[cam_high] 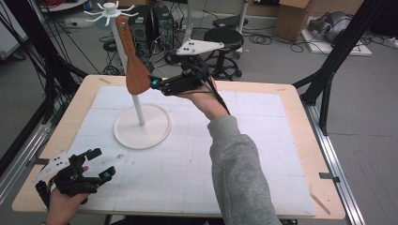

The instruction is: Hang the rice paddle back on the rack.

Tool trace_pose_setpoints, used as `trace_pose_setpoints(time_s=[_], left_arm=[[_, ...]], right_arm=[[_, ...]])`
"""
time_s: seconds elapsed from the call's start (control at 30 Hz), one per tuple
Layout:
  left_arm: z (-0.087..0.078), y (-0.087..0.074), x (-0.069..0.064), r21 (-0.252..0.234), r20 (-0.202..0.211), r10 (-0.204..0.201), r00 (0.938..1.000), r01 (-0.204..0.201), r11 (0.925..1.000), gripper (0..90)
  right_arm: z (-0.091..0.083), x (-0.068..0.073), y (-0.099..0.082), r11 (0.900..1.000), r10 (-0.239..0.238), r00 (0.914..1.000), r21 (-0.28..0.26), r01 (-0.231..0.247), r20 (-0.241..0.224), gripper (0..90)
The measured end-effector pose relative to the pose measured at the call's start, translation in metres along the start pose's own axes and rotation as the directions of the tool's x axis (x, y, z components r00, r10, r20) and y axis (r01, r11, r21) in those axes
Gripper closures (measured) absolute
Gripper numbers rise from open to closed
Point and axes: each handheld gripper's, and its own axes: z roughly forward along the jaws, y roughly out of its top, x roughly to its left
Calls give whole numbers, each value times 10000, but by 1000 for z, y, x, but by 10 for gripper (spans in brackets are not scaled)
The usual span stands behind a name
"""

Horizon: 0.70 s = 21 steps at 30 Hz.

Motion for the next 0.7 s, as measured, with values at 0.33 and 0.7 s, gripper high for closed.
trace_pose_setpoints(time_s=[0.33,0.7], left_arm=[[11,1,3,70,18,-11,10000,11,10000,18],[13,1,4,56,37,-62,10000,62,10000,17]], right_arm=[[-34,-12,-32,9991,432,9985,-57,-431,333,0],[-54,-18,-67,9950,956,9954,305,-955,-11,0]])
